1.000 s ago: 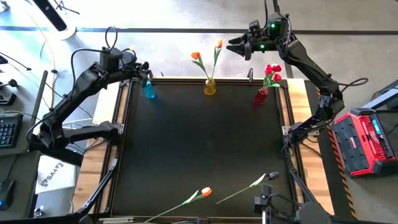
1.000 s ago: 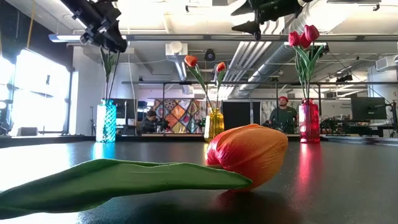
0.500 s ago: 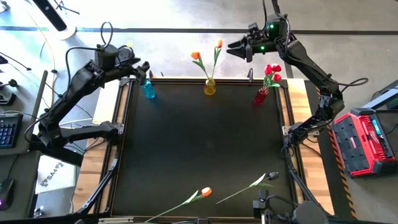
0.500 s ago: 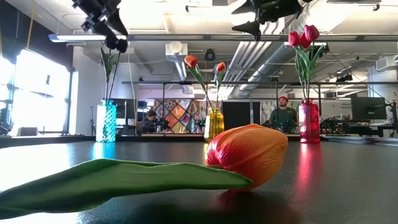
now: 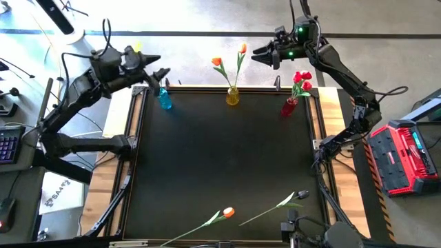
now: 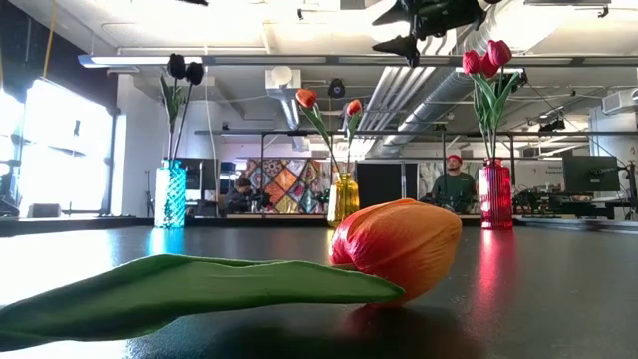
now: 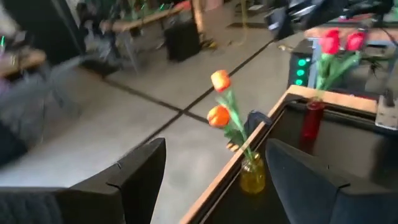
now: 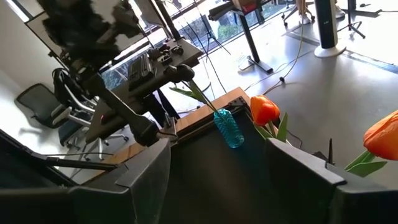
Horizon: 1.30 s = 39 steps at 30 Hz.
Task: Sort flowers into vase by color
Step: Put the black flower into the blue vase
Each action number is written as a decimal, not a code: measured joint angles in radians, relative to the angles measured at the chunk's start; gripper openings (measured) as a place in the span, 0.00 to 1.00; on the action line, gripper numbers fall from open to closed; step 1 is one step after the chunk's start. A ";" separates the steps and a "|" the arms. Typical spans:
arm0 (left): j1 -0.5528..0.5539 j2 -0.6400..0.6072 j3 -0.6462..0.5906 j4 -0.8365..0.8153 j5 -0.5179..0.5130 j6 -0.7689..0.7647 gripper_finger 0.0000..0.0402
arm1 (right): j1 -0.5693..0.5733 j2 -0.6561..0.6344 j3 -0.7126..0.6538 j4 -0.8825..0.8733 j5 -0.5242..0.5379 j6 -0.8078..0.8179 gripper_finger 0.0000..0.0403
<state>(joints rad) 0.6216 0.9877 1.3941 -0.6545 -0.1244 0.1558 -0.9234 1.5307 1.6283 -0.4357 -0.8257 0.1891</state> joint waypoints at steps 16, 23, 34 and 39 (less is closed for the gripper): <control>-0.388 0.021 0.003 0.238 -0.443 0.225 0.64 | -0.091 -0.097 0.000 -0.012 -0.075 -0.033 0.62; -0.441 0.137 0.004 0.276 -0.403 0.187 0.64 | -0.120 -0.150 0.000 -0.029 -0.157 -0.006 0.62; -0.495 0.433 0.003 0.468 -0.168 -0.091 0.64 | -0.111 -0.164 0.000 -0.284 -0.124 -0.061 0.62; -0.564 0.534 0.003 0.469 -0.168 -0.203 0.64 | -0.079 -0.173 0.000 -0.530 0.176 -0.260 0.62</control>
<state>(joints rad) 0.0577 1.5213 1.3968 -0.1850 -0.2929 -0.0475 -1.0022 1.3578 1.6281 -0.9661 -0.6498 -0.0705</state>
